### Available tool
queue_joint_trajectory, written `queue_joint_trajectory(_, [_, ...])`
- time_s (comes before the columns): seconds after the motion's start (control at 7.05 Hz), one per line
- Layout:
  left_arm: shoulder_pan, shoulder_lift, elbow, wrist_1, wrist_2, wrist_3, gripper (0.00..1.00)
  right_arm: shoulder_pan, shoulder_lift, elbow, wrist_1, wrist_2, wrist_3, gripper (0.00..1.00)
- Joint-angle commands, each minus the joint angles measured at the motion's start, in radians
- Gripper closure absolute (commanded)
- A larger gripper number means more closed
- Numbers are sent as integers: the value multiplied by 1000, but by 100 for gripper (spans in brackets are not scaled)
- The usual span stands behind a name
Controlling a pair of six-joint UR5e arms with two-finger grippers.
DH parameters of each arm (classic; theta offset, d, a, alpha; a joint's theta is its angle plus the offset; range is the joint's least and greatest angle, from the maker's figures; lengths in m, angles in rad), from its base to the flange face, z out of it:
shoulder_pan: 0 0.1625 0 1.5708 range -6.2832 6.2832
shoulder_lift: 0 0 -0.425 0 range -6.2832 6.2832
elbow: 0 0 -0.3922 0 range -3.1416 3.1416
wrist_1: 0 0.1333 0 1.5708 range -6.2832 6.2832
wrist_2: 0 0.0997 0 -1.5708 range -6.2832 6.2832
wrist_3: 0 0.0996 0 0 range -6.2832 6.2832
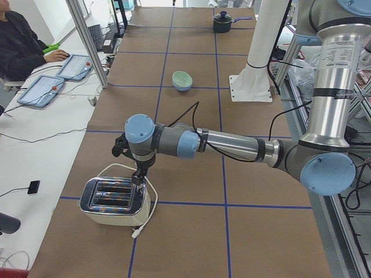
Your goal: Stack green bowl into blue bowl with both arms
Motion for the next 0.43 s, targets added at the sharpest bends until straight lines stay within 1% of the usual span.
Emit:
queue_joint_trajectory(0.0, [0, 2, 0, 0, 0, 0, 2, -1, -1, 0, -4, -1, 0, 0])
queue_joint_trajectory(0.28, [0, 3, 0, 0, 0, 0, 2, -1, -4, 0, -5, 3, 2, 0])
